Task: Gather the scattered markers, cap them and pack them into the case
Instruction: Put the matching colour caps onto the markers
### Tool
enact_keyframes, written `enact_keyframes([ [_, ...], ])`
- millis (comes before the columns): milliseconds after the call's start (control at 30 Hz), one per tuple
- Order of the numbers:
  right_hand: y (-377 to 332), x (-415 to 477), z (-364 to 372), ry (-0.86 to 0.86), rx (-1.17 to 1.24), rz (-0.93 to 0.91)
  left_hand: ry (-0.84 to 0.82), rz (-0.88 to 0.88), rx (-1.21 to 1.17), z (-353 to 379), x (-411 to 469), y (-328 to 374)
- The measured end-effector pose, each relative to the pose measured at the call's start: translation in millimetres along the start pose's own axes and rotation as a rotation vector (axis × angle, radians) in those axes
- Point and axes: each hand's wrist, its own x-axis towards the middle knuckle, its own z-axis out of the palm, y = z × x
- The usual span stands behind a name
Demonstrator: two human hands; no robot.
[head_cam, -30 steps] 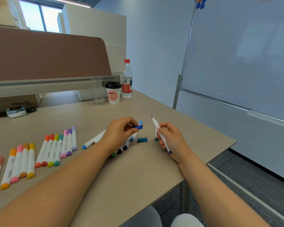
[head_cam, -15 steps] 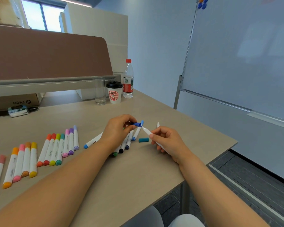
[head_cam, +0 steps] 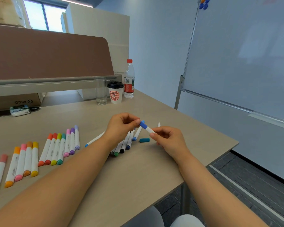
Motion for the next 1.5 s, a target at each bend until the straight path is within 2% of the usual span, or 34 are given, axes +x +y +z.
enact_keyframes([
  [300,-1.3,-1.0,2.5,0.012,0.008,-0.010,0.018,-0.003,0.007,4.8,-0.9,-1.2],
  [467,-3.5,1.1,6.8,-0.023,0.044,-0.005,0.088,0.000,0.004,6.2,4.0,-0.5],
  [633,0.0,10.6,3.7,0.007,-0.108,0.050,0.070,-0.008,0.202,3.4,8.1,-4.2],
  [767,-0.6,33.5,4.4,0.038,-0.213,0.240,-0.019,0.008,0.671,-3.5,13.0,-10.0],
  [867,-1.2,56.1,10.1,0.041,-0.370,0.292,-0.140,0.047,0.922,-8.0,14.7,-18.4],
  [1067,-3.0,93.1,28.7,-0.062,-0.662,0.354,-0.316,0.295,0.998,-2.5,14.3,-25.5],
  [1167,-1.2,101.3,32.0,-0.118,-0.722,0.374,-0.370,0.372,1.094,5.5,12.0,-24.0],
  [1333,1.9,100.1,23.9,-0.159,-0.734,0.364,-0.282,0.359,1.208,14.8,10.7,-22.3],
  [1500,0.6,93.3,1.7,-0.003,-0.697,0.300,-0.209,0.314,1.195,15.8,10.0,-22.9],
])
